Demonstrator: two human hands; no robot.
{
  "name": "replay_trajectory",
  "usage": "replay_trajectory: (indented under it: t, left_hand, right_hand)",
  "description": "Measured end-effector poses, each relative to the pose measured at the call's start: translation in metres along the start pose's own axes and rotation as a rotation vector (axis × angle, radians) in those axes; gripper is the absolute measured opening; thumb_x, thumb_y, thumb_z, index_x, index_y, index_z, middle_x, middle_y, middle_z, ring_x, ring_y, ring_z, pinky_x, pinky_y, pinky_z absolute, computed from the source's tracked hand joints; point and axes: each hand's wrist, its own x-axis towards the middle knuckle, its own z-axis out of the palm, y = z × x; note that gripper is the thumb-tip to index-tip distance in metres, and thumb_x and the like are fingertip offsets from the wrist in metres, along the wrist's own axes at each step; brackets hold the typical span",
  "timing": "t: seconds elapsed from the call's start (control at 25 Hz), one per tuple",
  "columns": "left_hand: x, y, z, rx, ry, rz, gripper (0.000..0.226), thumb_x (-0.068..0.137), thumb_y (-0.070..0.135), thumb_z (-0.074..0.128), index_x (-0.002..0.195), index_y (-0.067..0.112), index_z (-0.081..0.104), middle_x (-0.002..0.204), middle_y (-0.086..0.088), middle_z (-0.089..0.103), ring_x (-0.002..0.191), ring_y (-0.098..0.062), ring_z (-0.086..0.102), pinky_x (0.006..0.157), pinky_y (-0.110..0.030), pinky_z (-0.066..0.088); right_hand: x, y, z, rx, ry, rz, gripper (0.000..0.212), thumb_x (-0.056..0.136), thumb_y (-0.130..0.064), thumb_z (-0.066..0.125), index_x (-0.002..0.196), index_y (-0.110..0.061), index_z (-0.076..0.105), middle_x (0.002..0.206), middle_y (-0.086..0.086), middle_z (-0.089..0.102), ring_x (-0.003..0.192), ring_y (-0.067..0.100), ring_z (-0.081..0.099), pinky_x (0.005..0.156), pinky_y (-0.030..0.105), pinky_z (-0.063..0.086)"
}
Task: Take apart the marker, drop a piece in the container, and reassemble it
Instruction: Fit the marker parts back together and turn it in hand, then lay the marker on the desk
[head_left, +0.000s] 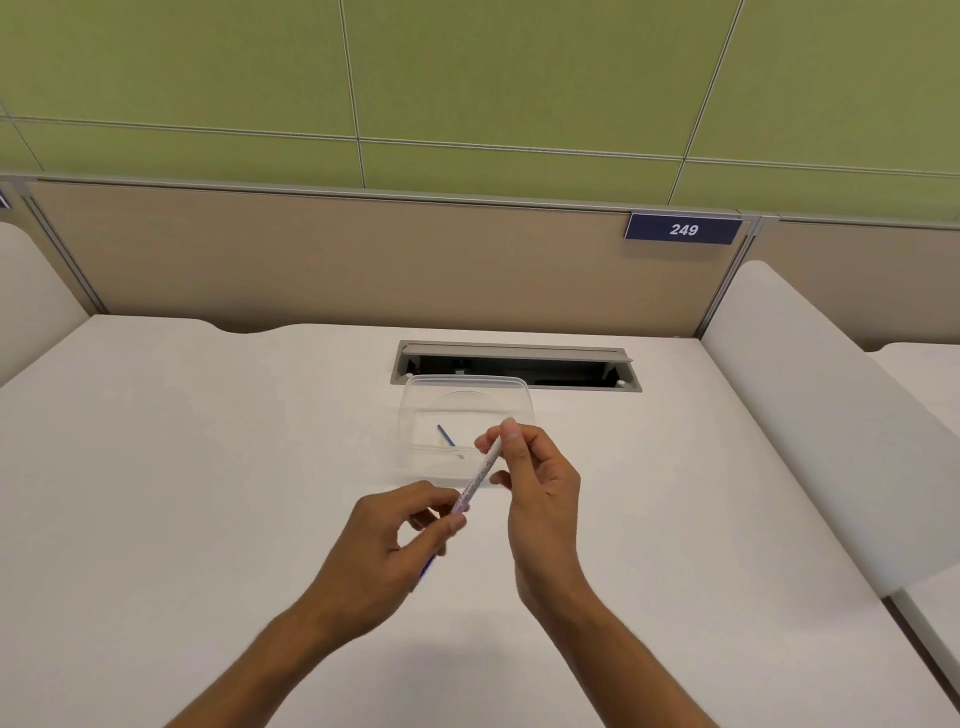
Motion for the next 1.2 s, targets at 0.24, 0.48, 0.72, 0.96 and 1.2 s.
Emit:
replay_trajectory:
  t: [0.24,0.48,0.72,0.96,1.2]
  left_hand:
    - [-0.004,-0.001,0.024,-0.019,0.023,-0.201,0.027,0.078,0.050,0.057,0.088,0.028,0.070,0.079,0.015,0.071,0.081,-0.006,0.066,0.071,-0.012,0.049]
    - [-0.012,-0.007,0.033,-0.230,-0.067,-0.247,0.015,0.091,0.025,0.060,0.094,0.028,0.074,0.088,0.017,0.075,0.087,-0.005,0.069,0.078,-0.006,0.045]
    - [-0.014,-0.016,0.039,-0.081,0.035,-0.212,0.009,0.083,0.028,0.070,0.089,0.034,0.074,0.085,0.024,0.073,0.089,0.000,0.066,0.078,-0.006,0.046]
    - [-0.022,-0.075,0.045,0.347,-0.113,-0.226,0.036,0.083,0.060,0.059,0.112,0.040,0.063,0.116,0.025,0.064,0.109,0.000,0.056,0.095,-0.021,0.042]
    - [-0.057,-0.157,0.048,0.775,-0.165,-0.270,0.079,0.088,0.071,0.013,0.140,0.022,0.046,0.156,-0.003,0.028,0.143,-0.020,0.027,0.115,-0.039,0.006]
  right_hand:
    - [-0.002,0.002,0.013,0.191,-0.045,0.160,0.036,0.105,-0.031,0.041,0.079,-0.022,0.064,0.062,-0.006,0.054,0.063,0.007,0.059,0.062,0.017,0.050]
    - [0.004,-0.005,0.011,0.300,-0.074,0.309,0.045,0.104,-0.034,0.042,0.065,-0.023,0.060,0.057,-0.006,0.047,0.047,0.005,0.047,0.046,0.018,0.035]
    - [-0.005,0.013,0.009,0.312,-0.108,0.378,0.054,0.099,-0.047,0.042,0.052,-0.022,0.033,0.051,-0.006,0.025,0.043,0.009,0.021,0.043,0.021,0.018]
    - [-0.003,0.054,0.004,0.058,-0.062,0.127,0.043,0.078,-0.049,0.040,0.053,-0.020,0.019,0.052,0.003,0.015,0.050,0.013,0.013,0.047,0.026,0.013]
    - [0.001,0.100,-0.003,-0.123,0.023,0.002,0.028,0.076,-0.043,0.028,0.054,-0.030,0.018,0.048,-0.012,0.016,0.052,0.006,0.013,0.053,0.025,0.011]
